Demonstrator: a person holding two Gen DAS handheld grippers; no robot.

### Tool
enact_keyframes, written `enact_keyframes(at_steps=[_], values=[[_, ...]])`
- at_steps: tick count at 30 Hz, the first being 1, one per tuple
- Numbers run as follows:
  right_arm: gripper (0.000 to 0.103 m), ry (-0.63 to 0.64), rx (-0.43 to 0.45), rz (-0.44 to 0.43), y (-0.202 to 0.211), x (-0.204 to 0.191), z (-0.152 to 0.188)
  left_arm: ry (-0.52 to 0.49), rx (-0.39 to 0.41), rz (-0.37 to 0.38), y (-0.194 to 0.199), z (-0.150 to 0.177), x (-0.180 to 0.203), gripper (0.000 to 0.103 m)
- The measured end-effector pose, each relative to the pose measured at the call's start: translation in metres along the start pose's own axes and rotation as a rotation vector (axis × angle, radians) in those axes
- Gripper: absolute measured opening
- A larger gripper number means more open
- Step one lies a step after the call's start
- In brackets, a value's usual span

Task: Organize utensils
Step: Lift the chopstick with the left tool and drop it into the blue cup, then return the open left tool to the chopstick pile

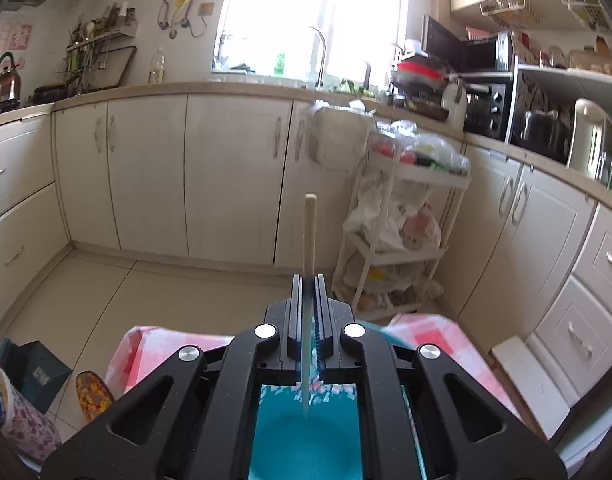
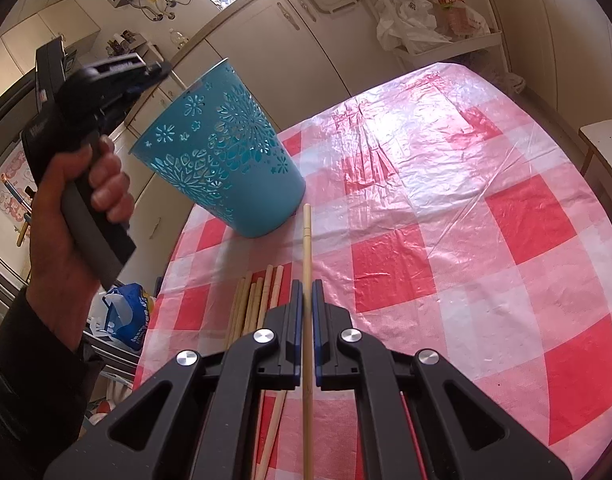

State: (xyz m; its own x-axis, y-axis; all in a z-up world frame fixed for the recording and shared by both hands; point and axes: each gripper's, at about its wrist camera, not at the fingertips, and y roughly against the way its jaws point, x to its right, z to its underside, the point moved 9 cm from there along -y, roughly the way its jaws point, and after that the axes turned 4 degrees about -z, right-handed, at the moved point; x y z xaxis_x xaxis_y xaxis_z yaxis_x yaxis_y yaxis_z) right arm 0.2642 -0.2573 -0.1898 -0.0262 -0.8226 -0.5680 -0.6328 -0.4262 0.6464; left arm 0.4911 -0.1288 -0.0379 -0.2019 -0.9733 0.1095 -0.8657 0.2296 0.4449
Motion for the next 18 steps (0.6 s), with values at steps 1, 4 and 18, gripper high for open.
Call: enact_keyframes(at_steps=[1, 4, 18], values=[[0.005, 0.0, 0.002, 0.001, 0.001, 0.0, 0.0, -0.008, -0.012, -0.003, 0.001, 0.006, -0.001, 0.005], [0.005, 0.007, 0.021, 0.004, 0.004, 0.0, -0.002, -0.024, -0.038, -0.003, 0.013, 0.017, -0.006, 0.008], [0.005, 0.03, 0.28, -0.206, 0.062, -0.066, -0.08, 0.15, -0.088, -0.033, 0.132, 0.113, -0.098, 0.056]])
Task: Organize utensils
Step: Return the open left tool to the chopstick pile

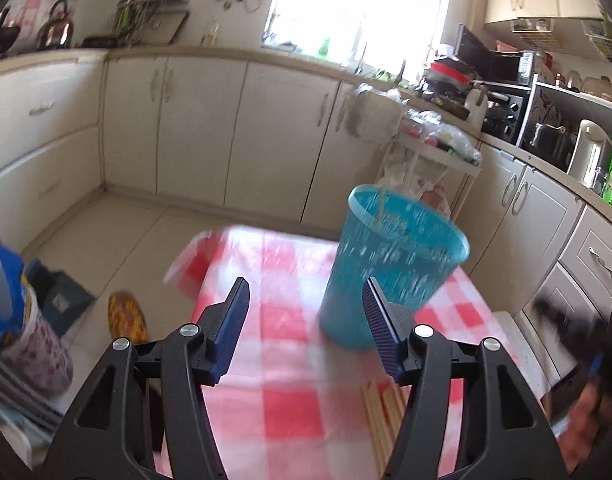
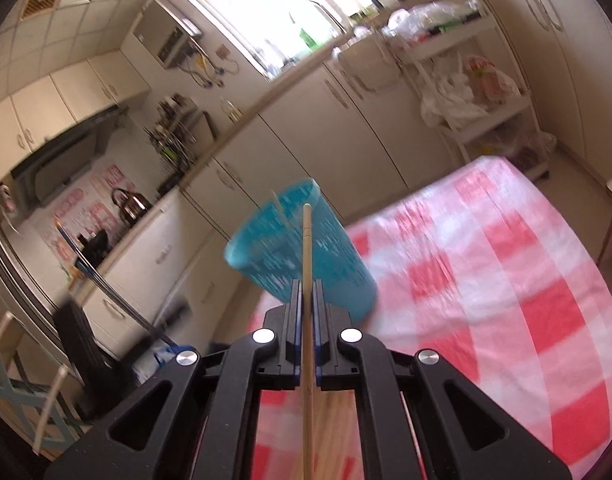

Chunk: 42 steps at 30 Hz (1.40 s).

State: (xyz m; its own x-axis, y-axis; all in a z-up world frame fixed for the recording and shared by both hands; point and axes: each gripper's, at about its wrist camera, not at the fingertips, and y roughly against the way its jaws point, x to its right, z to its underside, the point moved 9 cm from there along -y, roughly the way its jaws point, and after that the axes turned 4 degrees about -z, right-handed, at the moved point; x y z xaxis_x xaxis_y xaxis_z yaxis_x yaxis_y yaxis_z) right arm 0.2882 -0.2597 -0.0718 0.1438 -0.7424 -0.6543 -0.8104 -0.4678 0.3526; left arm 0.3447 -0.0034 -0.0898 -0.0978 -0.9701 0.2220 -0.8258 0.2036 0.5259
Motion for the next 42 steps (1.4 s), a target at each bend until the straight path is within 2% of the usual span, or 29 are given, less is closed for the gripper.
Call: enact_keyframes(at_steps=[3, 8, 11, 14, 19, 25, 27, 32, 34, 37, 40, 42], values=[[0.005, 0.047, 0.054, -0.043, -0.012, -0.034, -0.039, 0.057, -0.055, 0.003, 0.013, 0.037, -0.02, 0.056], [0.005, 0.143, 0.156, -0.086, -0.055, -0.089, -0.105, 0.091, -0.091, 0.012, 0.027, 0.077, -0.027, 0.056], [0.005, 0.168, 0.184, -0.051, -0.093, -0.095, -0.128, 0.088, -0.112, 0.026, 0.028, 0.089, -0.021, 0.056], [0.005, 0.177, 0.174, 0.024, -0.133, -0.081, -0.131, 0.089, -0.131, 0.037, 0.027, 0.097, -0.021, 0.056], [0.006, 0.173, 0.094, 0.126, -0.171, -0.046, -0.106, 0.115, -0.147, 0.041, 0.024, 0.102, -0.026, 0.056], [0.006, 0.193, 0.038, 0.163, -0.167, -0.03, -0.085, 0.141, -0.162, 0.033, 0.024, 0.106, -0.033, 0.056], [0.007, 0.198, 0.033, 0.157, -0.158, -0.032, -0.084, 0.14, -0.166, 0.034, 0.026, 0.107, -0.031, 0.056], [0.022, 0.186, 0.034, 0.136, -0.1, -0.035, -0.064, 0.118, -0.176, 0.04, 0.035, 0.109, -0.024, 0.058], [0.022, 0.185, 0.005, 0.146, -0.076, -0.03, -0.044, 0.109, -0.19, 0.039, 0.037, 0.112, -0.02, 0.059], [0.022, 0.192, -0.118, 0.207, -0.046, -0.006, 0.017, 0.096, -0.209, 0.04, 0.041, 0.118, -0.014, 0.06], [0.017, 0.186, -0.258, 0.257, -0.036, 0.02, 0.079, 0.077, -0.232, 0.04, 0.042, 0.125, -0.007, 0.06], [0.017, 0.177, -0.311, 0.286, -0.037, 0.034, 0.103, 0.067, -0.251, 0.043, 0.042, 0.129, -0.001, 0.061]])
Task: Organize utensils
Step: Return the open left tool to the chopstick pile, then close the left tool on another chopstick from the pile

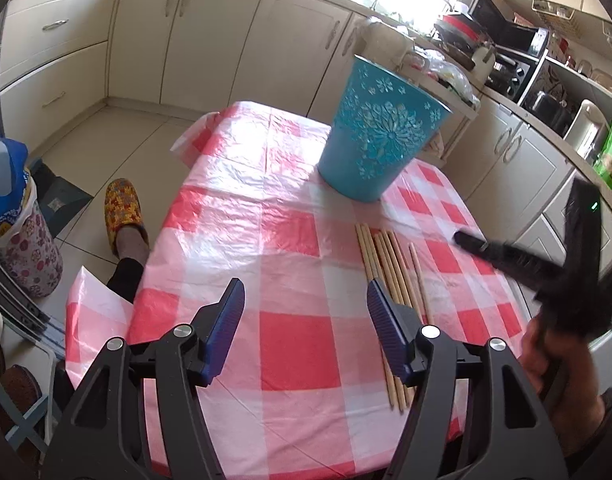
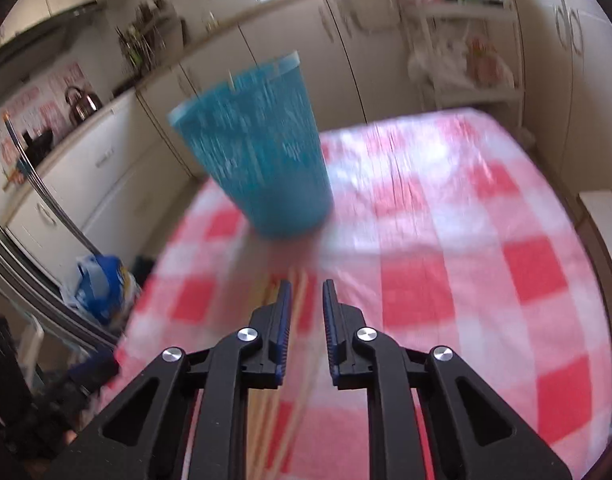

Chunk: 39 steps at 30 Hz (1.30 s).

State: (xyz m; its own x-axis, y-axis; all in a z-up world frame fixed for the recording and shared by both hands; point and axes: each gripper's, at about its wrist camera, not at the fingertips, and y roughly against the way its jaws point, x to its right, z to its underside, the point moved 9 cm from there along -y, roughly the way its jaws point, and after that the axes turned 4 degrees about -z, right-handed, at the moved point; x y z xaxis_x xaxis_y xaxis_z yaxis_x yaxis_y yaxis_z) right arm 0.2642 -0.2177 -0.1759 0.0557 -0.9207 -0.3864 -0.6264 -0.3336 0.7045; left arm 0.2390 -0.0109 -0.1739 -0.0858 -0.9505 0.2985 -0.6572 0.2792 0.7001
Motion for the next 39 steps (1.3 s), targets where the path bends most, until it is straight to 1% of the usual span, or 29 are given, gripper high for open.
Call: enact_keyframes(at_steps=[2, 6, 10, 13, 14, 16, 21, 25, 28, 33, 39], values=[[0.016, -0.017, -0.039, 0.012, -0.011, 0.005, 0.012, -0.012, -0.004, -0.002, 0.001, 0.003, 0.005, 0.061], [0.016, 0.024, -0.091, 0.064, -0.03, 0.002, 0.021, -0.039, -0.004, -0.009, 0.004, 0.004, 0.011, 0.065], [0.017, 0.082, -0.124, 0.117, -0.041, -0.001, 0.033, -0.067, -0.009, -0.017, -0.004, 0.002, 0.019, 0.066], [0.016, 0.13, -0.121, 0.14, -0.042, -0.001, 0.034, -0.088, -0.017, -0.024, -0.014, -0.001, 0.027, 0.066], [0.015, 0.141, -0.122, 0.142, -0.041, -0.001, 0.035, -0.098, -0.021, -0.029, -0.02, -0.002, 0.03, 0.066], [0.01, 0.154, -0.123, 0.139, -0.04, 0.002, 0.037, -0.113, -0.03, -0.036, -0.03, -0.003, 0.036, 0.068], [0.009, 0.147, -0.118, 0.131, -0.032, 0.014, 0.034, -0.148, -0.076, -0.063, -0.06, -0.005, 0.047, 0.068], [0.01, 0.13, -0.107, 0.101, -0.03, 0.016, 0.035, -0.171, -0.121, -0.109, -0.082, -0.007, 0.047, 0.068], [0.01, 0.118, -0.103, 0.084, -0.03, 0.016, 0.034, -0.173, -0.137, -0.12, -0.09, -0.009, 0.045, 0.068], [0.01, 0.094, -0.102, 0.058, -0.03, 0.017, 0.033, -0.226, -0.149, -0.167, -0.097, -0.011, 0.047, 0.068], [0.01, 0.088, -0.102, 0.05, -0.029, 0.017, 0.033, -0.269, -0.156, -0.215, -0.101, -0.012, 0.05, 0.068]])
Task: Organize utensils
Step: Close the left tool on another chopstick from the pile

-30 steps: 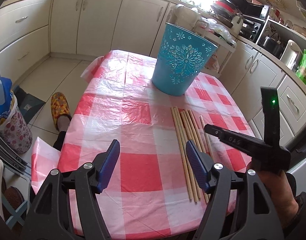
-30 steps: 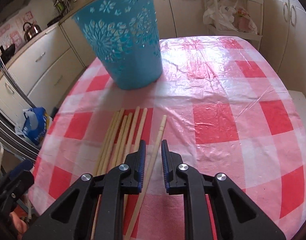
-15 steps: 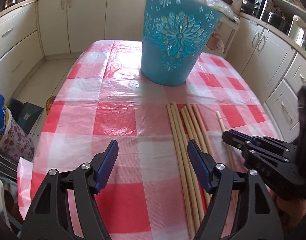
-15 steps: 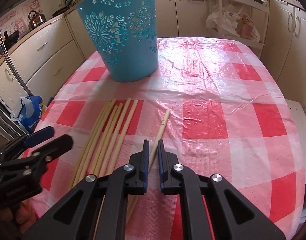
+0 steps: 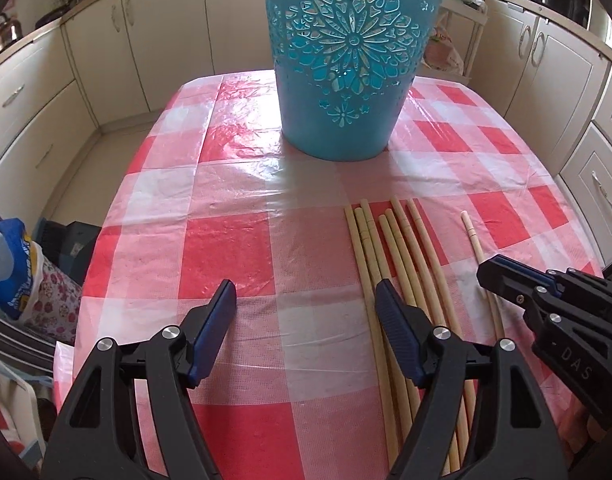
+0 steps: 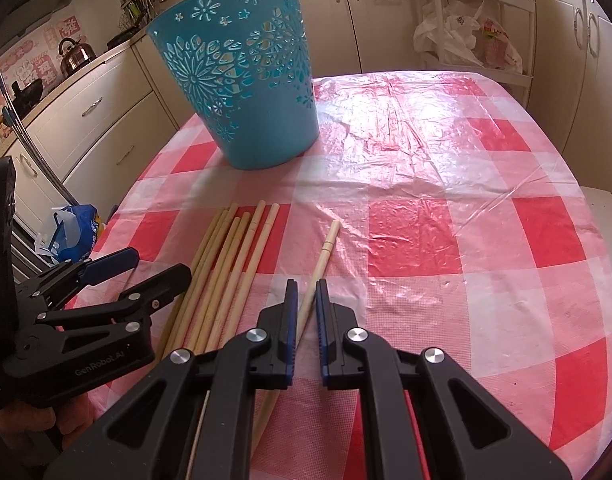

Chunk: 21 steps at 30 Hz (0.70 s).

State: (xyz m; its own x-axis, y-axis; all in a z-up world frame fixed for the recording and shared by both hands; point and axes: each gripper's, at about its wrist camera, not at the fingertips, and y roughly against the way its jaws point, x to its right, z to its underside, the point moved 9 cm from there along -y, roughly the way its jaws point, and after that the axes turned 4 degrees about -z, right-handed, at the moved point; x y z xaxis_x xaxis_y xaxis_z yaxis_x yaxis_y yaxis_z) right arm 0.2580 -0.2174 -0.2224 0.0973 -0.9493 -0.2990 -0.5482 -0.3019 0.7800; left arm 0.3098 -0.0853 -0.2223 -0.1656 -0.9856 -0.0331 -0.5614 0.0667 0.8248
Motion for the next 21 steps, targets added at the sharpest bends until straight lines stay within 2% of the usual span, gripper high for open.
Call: enact_keyframes(at_steps=[7, 12, 15, 17, 18, 21], values=[[0.012, -0.001, 0.001, -0.002, 0.0, -0.001, 0.0, -0.04, -0.005, -0.034, -0.003, -0.001, 0.003, 0.068], [0.02, 0.003, 0.006, 0.002, -0.001, -0.003, -0.001, -0.059, -0.001, -0.032, -0.006, -0.006, 0.004, 0.068], [0.02, 0.019, 0.005, 0.007, -0.002, -0.004, -0.002, -0.091, 0.008, 0.002, -0.007, -0.008, 0.007, 0.057], [0.009, 0.045, 0.002, 0.021, -0.003, -0.006, -0.002, -0.112, 0.011, 0.024, -0.007, -0.009, 0.009, 0.05], [0.009, 0.055, 0.0, 0.025, -0.003, -0.007, -0.002, -0.128, 0.014, 0.046, -0.007, -0.01, 0.01, 0.047], [0.009, 0.072, 0.006, 0.045, -0.003, -0.007, -0.004, -0.204, 0.011, 0.095, -0.007, -0.011, 0.015, 0.046]])
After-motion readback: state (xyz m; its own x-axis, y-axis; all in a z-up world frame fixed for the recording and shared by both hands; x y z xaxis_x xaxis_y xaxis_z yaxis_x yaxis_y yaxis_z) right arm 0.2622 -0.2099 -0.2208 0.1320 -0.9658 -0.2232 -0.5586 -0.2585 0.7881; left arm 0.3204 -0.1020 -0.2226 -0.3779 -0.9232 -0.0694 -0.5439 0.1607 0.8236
